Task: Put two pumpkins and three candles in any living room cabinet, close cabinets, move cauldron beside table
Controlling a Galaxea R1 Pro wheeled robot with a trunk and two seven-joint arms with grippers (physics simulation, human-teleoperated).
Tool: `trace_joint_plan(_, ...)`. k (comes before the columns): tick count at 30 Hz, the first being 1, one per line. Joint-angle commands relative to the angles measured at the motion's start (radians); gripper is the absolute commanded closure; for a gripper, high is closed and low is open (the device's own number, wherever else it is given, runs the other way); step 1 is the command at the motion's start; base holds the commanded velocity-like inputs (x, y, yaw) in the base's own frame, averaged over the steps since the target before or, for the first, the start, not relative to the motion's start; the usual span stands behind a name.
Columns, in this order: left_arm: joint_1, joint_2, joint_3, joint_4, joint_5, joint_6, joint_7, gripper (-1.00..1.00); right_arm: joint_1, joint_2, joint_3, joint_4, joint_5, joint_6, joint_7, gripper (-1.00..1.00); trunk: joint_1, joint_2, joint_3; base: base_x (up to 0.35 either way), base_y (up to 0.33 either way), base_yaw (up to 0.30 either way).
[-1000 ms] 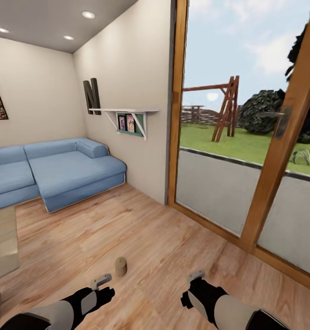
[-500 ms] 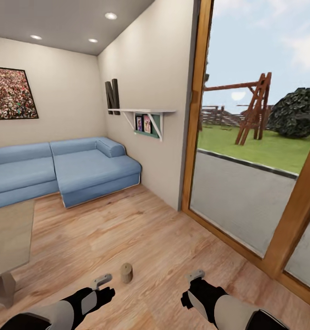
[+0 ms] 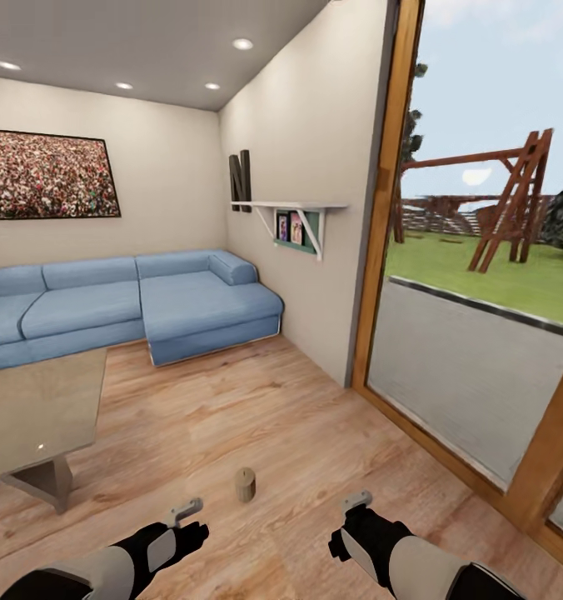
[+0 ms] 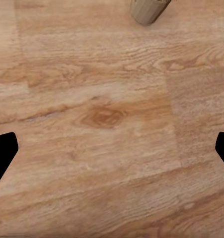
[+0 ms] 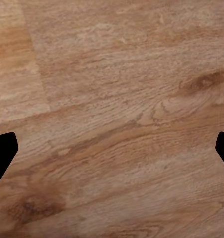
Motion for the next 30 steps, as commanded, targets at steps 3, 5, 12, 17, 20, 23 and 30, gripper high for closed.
trace_joint_plan(3, -0.001, 0.0, -0.008, 0.001, 0.009, 0.002, 0.002, -1.0, 0.0, -0.001, 0.008, -0.002, -0.011, 0.005, -0.006, -1.0, 0.0, -0.001, 0.002, 0.028, -0.025, 0.26)
trace_joint_plan(5, -0.001, 0.0, -0.008, 0.001, 0.01, 0.002, 0.002, -1.0, 0.0, 0.0, 0.008, -0.002, -0.011, 0.005, -0.006, -1.0, 0.0, -0.001, 0.003, 0.16, -0.009, 0.26)
trace_joint_plan(12, -0.001, 0.0, -0.008, 0.001, 0.01, 0.003, 0.002, -1.0, 0.0, -0.001, 0.008, -0.002, -0.011, 0.005, -0.006, -1.0, 0.0, -0.001, 0.009, 0.302, -0.002, 0.26)
trace_joint_plan(17, -0.001, 0.0, -0.008, 0.001, 0.01, 0.003, 0.002, -1.0, 0.0, -0.001, 0.008, -0.002, -0.011, 0.005, -0.006, -1.0, 0.0, -0.001, 0.013, 0.334, 0.0, 0.26)
trace_joint_plan(20, -0.001, 0.0, -0.008, 0.001, 0.01, 0.002, 0.002, -1.0, 0.0, -0.001, 0.008, -0.002, -0.011, 0.005, -0.006, -1.0, 0.0, -0.001, 0.016, 0.294, 0.0, 0.26)
trace_joint_plan(23, -0.001, 0.0, -0.008, 0.001, 0.01, 0.002, 0.002, -1.0, 0.0, -0.001, 0.008, -0.002, -0.011, 0.005, -0.006, -1.0, 0.0, -0.001, 0.018, 0.103, 0.0, 0.26)
trace_joint_plan(30, -0.001, 0.0, -0.008, 0.001, 0.01, 0.002, 0.002, -1.0, 0.0, -0.001, 0.008, -0.002, -0.011, 0.005, -0.006, -1.0, 0.0, -0.001, 0.023, -0.016, 0.0, 0.26)
